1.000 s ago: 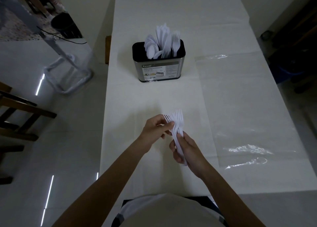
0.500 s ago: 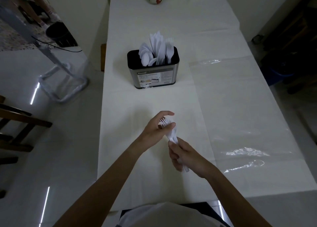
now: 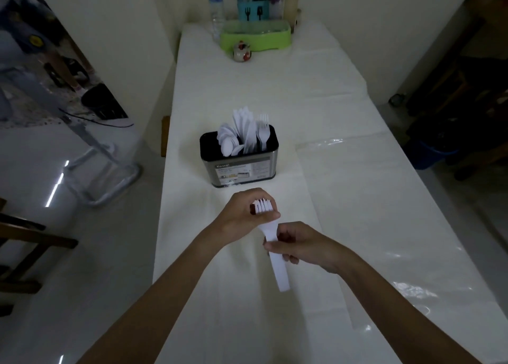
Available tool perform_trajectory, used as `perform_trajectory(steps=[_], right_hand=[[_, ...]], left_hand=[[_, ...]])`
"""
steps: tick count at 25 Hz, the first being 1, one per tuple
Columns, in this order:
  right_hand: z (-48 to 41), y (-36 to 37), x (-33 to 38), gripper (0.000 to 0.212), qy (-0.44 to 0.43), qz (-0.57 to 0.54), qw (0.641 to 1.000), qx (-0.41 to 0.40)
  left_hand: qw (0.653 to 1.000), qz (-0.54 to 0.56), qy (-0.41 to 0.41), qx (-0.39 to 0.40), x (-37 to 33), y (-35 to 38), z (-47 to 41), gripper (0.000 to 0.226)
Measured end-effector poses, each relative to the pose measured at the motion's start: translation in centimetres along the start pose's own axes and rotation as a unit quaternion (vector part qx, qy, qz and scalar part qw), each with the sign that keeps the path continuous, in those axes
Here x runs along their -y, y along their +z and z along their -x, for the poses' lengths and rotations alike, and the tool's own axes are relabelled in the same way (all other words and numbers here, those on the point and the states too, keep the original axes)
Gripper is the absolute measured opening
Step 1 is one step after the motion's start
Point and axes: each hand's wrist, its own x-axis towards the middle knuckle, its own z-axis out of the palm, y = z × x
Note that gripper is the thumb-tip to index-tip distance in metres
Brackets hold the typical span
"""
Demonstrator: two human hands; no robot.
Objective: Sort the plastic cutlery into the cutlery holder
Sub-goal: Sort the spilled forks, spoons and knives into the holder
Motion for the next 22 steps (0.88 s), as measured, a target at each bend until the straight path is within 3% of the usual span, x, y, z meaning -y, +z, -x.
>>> perform_trajectory(steps=[4,6,9,11,15,18,22], right_hand=[[-1.8,-2.3,2.5,0.038,-0.035,0.018,0.999,-0.038],[-2.7,-4.1,4.5,0.031,-0.065,0.016,0.994,-0.085],[-4.5,-7.3,8.0,0.018,-0.127,-0.019,0.971,-0.203],[-6.2,-9.2,9.7,0.022,-0.161,-0.058,0.947,-0.273],[-10.2,-10.4,11.0,0.017,-0.207,-0.066,0.917,-0.333],[-12.6,-10.1,9.9,0.022,-0.194,0.028,0.91,-0.366],[-13.9,-9.4,8.2,0.028,-0.147,0.2,0.908,-0.339]], left_hand=[[0.998,-0.009,0.027,-0.054,-2.8,-1.7,-2.5,0.018],[0.987,-0.023,0.047,-0.151,-3.7,-3.2,-3.9,0.022],[0.943,-0.024,0.063,-0.327,-3.3,-6.4,-5.5,0.022],[0.923,0.008,0.034,-0.383,-1.8,-7.9,-6.2,0.031],[0.909,0.072,-0.076,-0.404,2.0,-8.5,-7.7,0.043],[0.91,0.109,-0.11,-0.385,4.4,-8.3,-8.9,0.044],[0.906,0.131,-0.091,-0.393,5.5,-7.9,-9.0,0.043]])
